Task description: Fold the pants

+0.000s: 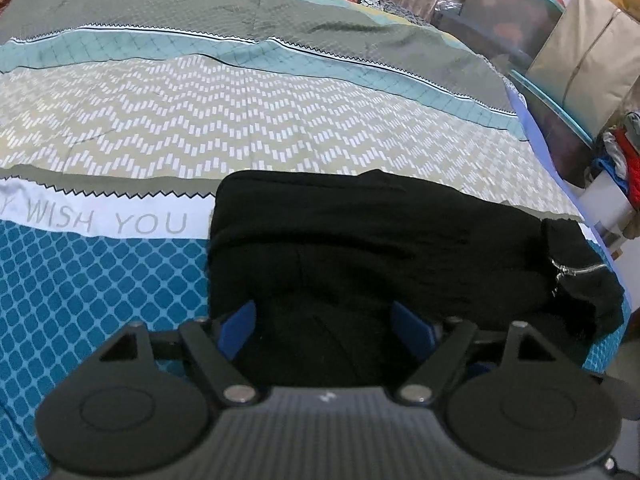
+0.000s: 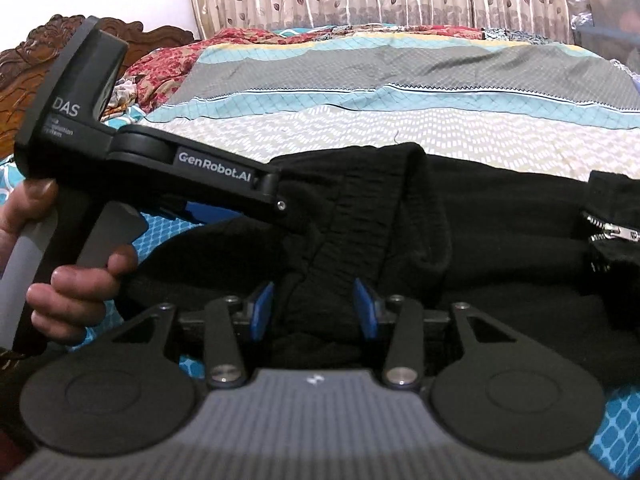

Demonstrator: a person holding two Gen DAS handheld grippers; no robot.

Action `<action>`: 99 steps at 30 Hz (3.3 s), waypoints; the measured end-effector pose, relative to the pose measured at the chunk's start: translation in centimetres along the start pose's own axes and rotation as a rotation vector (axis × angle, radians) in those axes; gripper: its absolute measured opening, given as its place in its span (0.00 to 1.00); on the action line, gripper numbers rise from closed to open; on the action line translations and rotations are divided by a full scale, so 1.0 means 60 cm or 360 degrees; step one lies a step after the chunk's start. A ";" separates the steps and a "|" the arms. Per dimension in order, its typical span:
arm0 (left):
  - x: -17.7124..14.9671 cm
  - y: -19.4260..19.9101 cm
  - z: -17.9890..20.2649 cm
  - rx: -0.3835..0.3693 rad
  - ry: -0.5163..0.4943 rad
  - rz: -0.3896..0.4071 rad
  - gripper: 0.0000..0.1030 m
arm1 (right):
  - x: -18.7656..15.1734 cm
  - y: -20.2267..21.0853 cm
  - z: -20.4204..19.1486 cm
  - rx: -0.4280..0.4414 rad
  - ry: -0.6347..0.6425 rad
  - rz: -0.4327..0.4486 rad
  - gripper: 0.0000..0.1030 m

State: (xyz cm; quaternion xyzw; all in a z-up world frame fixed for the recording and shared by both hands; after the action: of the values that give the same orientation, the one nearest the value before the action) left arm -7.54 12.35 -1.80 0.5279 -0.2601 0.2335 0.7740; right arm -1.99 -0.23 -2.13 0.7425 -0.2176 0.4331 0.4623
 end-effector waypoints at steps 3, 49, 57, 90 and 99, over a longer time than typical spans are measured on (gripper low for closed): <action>0.004 0.020 0.008 0.0013 -0.0006 0.0009 0.75 | 0.014 0.024 0.013 0.0041 -0.0071 0.0053 0.51; 0.155 0.021 0.264 -0.0625 -0.0271 -0.0147 0.20 | 0.109 0.142 0.077 -0.0321 -0.0013 0.0441 0.21; 0.156 0.092 0.077 -0.0542 0.0003 -0.0002 0.19 | 0.133 0.094 -0.032 -0.0047 0.0229 0.0364 0.21; 0.045 0.020 -0.122 -0.0180 0.0379 -0.0131 0.62 | 0.003 0.127 0.074 0.0098 -0.0453 -0.0248 0.26; 0.049 0.048 -0.124 -0.0192 0.0408 -0.0109 0.66 | 0.051 0.137 0.097 0.0139 -0.0417 -0.0082 0.26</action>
State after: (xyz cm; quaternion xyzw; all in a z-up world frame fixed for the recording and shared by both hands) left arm -6.00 20.54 -0.14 0.4549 -0.1544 0.2565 0.8387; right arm -3.77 -9.01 3.39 0.8175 -0.2378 0.3296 0.4081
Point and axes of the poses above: each gripper's, at about its wrist camera, not at the fingertips, and y roughly against the way its jaws point, z to its right, x to its top, the point moved 4 cm from there along -y, roughly the way its jaws point, and after that the axes turned 4 degrees about z, right-handed, at the moved point
